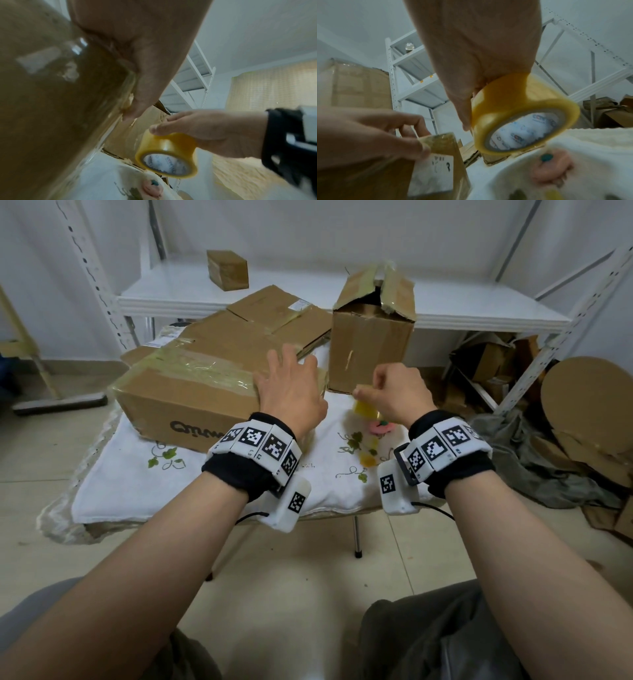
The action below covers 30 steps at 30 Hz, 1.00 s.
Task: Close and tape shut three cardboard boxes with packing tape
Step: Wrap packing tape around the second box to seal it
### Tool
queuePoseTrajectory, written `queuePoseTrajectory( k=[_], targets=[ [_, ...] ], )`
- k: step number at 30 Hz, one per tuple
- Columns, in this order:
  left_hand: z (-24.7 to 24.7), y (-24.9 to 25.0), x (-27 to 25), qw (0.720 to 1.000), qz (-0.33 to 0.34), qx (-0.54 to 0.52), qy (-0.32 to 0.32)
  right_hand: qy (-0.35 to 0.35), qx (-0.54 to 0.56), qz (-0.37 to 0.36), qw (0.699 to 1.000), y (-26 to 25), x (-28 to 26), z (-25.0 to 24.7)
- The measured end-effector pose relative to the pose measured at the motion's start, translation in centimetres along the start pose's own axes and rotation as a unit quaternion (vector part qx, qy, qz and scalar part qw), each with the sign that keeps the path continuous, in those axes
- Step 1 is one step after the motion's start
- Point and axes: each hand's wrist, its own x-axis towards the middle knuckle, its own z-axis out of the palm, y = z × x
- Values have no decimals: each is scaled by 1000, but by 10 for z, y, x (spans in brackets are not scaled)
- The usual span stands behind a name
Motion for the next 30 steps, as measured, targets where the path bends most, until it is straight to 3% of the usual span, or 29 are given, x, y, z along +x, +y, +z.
queuePoseTrajectory(
  k=[3,8,11,13,15,17,20,24,27,30],
  targets=[
    [-2,-4,-1,1000,4,-11,-1,-2,-26,-3,1000,-1,0,11],
    [-2,-9,-3,1000,9,-19,-6,-118,-70,20,990,2,5,25],
    [-6,-15,-1,998,11,-63,-22,-125,-71,21,989,-1,4,25],
    [-10,-22,4,991,-5,-130,-34,-74,13,5,997,-11,5,21],
    [-17,-34,9,982,-24,-188,-24,-39,179,15,983,-25,6,19],
    [-25,-46,11,970,-43,-238,-9,-48,286,32,956,-38,4,21],
    [-43,-67,14,955,-70,-289,0,-82,315,32,945,-49,2,32],
    [-64,-122,24,968,-159,-189,48,-96,342,63,933,-52,5,37],
    [-71,-159,22,970,-209,-123,0,-106,371,97,917,-52,3,35],
    [-73,-173,18,968,-212,-121,-59,-143,369,130,909,-55,-2,34]
  ],
)
